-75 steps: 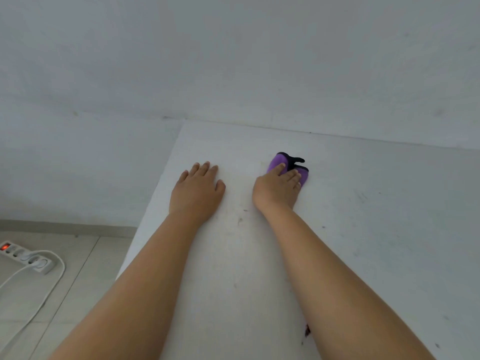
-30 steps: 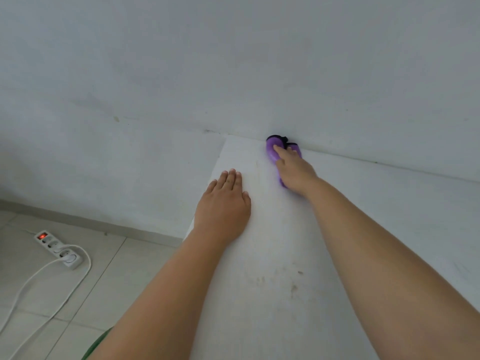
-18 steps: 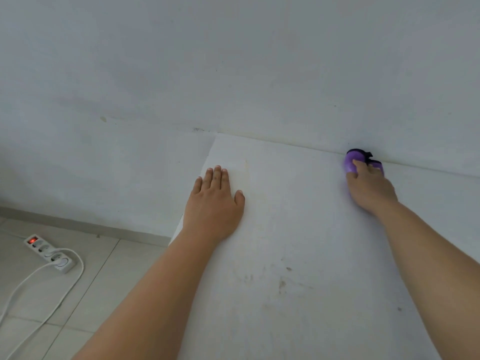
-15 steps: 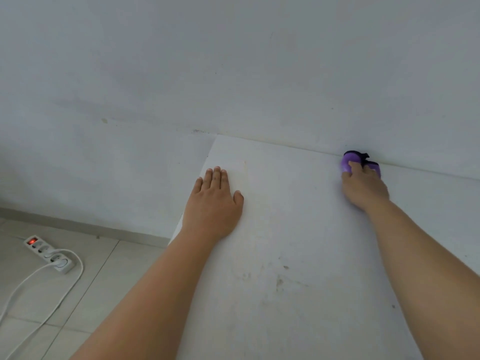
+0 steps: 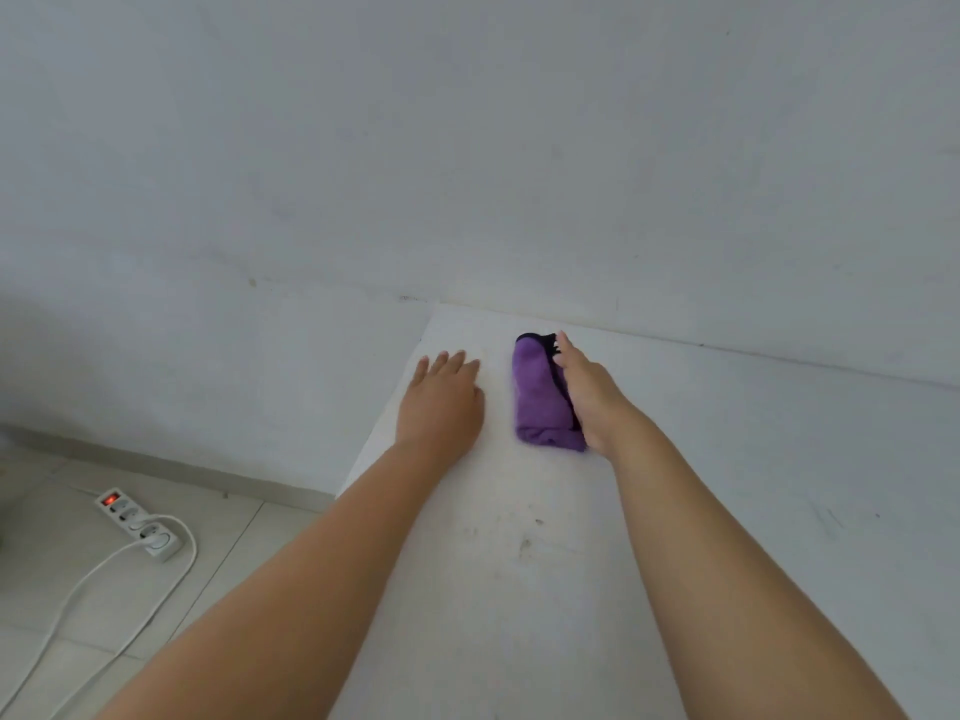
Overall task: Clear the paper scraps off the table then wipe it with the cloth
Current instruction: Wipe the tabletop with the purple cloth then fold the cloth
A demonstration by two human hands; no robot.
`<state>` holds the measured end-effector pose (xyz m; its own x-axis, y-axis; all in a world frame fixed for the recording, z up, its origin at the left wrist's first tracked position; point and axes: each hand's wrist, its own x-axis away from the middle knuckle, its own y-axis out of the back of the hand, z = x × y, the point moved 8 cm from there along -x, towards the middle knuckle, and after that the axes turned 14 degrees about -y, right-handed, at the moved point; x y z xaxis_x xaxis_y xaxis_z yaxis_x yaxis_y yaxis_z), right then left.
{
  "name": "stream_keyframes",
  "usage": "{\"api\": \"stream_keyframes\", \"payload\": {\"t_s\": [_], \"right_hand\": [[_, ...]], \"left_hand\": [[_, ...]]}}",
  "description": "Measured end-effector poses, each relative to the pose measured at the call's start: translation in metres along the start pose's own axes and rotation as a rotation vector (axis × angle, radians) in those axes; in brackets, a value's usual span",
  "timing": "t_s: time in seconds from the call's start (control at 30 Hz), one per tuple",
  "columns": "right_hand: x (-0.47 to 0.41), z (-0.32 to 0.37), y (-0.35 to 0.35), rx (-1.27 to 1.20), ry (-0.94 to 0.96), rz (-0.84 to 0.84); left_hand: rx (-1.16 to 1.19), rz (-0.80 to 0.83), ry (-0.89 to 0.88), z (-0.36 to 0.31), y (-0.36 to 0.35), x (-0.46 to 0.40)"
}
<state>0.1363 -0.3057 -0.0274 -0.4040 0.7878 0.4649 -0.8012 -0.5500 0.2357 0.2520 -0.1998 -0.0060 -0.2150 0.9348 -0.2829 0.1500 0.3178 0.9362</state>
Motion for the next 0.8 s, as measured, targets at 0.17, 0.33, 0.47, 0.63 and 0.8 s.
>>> {"api": "stream_keyframes", "payload": {"t_s": [0.17, 0.33, 0.47, 0.63, 0.8], "right_hand": [[0.007, 0.002, 0.047, 0.155, 0.214, -0.284], [-0.021, -0.008, 0.064, 0.780, 0.241, -0.503], [-0.044, -0.005, 0.059, 0.955, 0.179, -0.468], [-0.062, 0.001, 0.043, 1.003, 0.097, -0.467], [-0.070, 0.009, 0.024, 0.995, 0.047, -0.486]], "left_hand": [[-0.002, -0.075, -0.146, -0.072, -0.005, -0.048], [0.043, 0.137, -0.050, -0.077, -0.057, -0.062], [0.026, 0.166, -0.081, -0.072, -0.061, -0.074], [0.005, 0.176, -0.021, -0.035, -0.061, -0.100], [0.003, 0.166, -0.075, 0.004, -0.053, -0.114]]}}
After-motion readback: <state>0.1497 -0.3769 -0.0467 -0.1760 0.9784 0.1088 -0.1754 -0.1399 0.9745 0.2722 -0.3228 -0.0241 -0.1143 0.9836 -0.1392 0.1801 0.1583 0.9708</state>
